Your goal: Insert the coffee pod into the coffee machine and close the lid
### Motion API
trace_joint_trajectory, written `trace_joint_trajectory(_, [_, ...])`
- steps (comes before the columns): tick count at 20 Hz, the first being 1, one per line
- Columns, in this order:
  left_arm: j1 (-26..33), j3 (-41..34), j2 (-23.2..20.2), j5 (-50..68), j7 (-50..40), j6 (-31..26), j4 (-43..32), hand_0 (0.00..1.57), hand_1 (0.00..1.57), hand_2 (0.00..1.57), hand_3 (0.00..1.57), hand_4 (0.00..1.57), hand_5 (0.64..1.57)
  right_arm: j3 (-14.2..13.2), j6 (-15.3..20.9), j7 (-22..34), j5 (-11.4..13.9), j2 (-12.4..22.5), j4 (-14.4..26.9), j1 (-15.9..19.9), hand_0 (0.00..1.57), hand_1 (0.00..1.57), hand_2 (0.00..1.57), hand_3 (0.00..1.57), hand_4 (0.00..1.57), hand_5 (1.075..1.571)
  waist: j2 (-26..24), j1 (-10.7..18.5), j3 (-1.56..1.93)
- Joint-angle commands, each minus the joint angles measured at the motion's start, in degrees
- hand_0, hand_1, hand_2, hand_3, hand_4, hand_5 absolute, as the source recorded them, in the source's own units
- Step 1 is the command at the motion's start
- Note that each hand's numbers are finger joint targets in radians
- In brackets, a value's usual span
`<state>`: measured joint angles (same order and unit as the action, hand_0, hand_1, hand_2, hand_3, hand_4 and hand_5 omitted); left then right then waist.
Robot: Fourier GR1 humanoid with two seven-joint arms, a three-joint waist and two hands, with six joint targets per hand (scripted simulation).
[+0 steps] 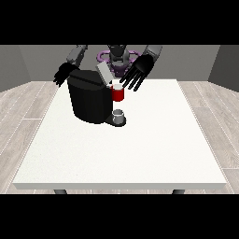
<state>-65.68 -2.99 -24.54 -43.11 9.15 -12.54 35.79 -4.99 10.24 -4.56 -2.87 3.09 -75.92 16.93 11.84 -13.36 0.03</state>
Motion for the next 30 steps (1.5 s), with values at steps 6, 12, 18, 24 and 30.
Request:
trace_joint_trajectory(6, [7.17,-1.57,4.98,2.90,-0.51,-0.42,2.07,0.00,0.00,0.00,0.00,0.00,1.571,-0.96,-0.09,0.95,-0.69,0.21,1.60,-6.09,0.00,0.00,0.00,0.00,0.38,1.571,-9.40,4.20,-0.02])
trace_joint_trajectory(12, [11.84,-12.23,12.71,16.51,2.27,0.47,3.28,0.00,0.00,0.00,0.00,0.25,1.571,-3.17,0.96,-2.25,-1.86,-0.89,4.08,-9.08,0.00,0.00,0.00,0.00,0.43,1.571,-13.14,9.76,-0.09])
trace_joint_trajectory(18, [23.56,-14.72,19.17,21.72,2.55,0.49,3.72,0.00,0.00,0.00,0.00,0.00,1.571,-4.31,-2.75,-1.38,-2.88,2.70,3.13,-16.54,0.00,0.00,0.00,0.00,0.45,1.571,-25.03,12.88,-0.04])
trace_joint_trajectory(24, [30.78,-18.13,18.08,26.92,6.03,-2.07,5.18,0.00,0.00,0.00,0.00,0.21,1.571,-1.41,-5.04,2.03,-0.83,5.97,-2.76,-14.17,0.00,0.00,0.00,0.00,0.39,1.571,-25.42,13.54,-0.08])
trace_joint_trajectory(30, [34.52,-18.31,21.71,29.96,1.45,-2.02,7.33,0.00,0.00,0.00,0.00,0.00,1.571,2.24,-9.16,3.82,-1.51,5.64,-7.56,-14.37,0.00,0.00,0.00,0.00,0.00,1.571,-29.42,14.96,-0.03])
